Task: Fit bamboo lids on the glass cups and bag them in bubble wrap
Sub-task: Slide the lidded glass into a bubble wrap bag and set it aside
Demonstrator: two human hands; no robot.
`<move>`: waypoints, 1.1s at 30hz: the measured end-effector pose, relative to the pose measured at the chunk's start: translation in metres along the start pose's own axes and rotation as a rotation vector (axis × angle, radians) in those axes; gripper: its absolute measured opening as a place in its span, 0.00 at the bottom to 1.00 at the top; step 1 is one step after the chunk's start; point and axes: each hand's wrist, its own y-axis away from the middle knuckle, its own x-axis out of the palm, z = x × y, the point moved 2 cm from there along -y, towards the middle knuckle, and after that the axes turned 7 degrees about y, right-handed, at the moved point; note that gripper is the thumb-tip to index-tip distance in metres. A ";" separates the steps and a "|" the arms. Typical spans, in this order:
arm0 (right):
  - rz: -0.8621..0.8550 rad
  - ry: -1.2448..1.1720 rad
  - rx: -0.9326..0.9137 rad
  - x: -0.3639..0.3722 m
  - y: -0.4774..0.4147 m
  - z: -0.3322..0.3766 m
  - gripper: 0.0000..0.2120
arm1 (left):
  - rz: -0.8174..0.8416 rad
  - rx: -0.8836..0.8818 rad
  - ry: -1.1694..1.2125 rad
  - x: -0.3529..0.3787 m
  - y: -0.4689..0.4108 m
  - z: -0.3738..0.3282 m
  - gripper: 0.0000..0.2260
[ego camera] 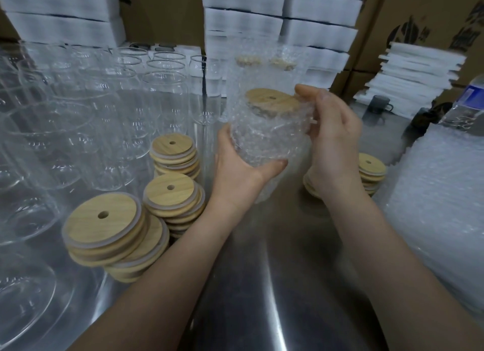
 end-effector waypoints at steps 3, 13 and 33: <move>-0.047 -0.203 0.051 -0.005 -0.006 -0.002 0.14 | 0.021 -0.015 0.058 -0.001 0.000 0.001 0.40; 0.192 -0.191 0.257 0.001 -0.008 -0.013 0.21 | -0.028 0.056 0.083 -0.005 -0.002 -0.014 0.37; 0.222 -0.260 0.178 -0.004 -0.005 -0.010 0.05 | -0.250 0.232 0.225 -0.019 -0.008 -0.029 0.09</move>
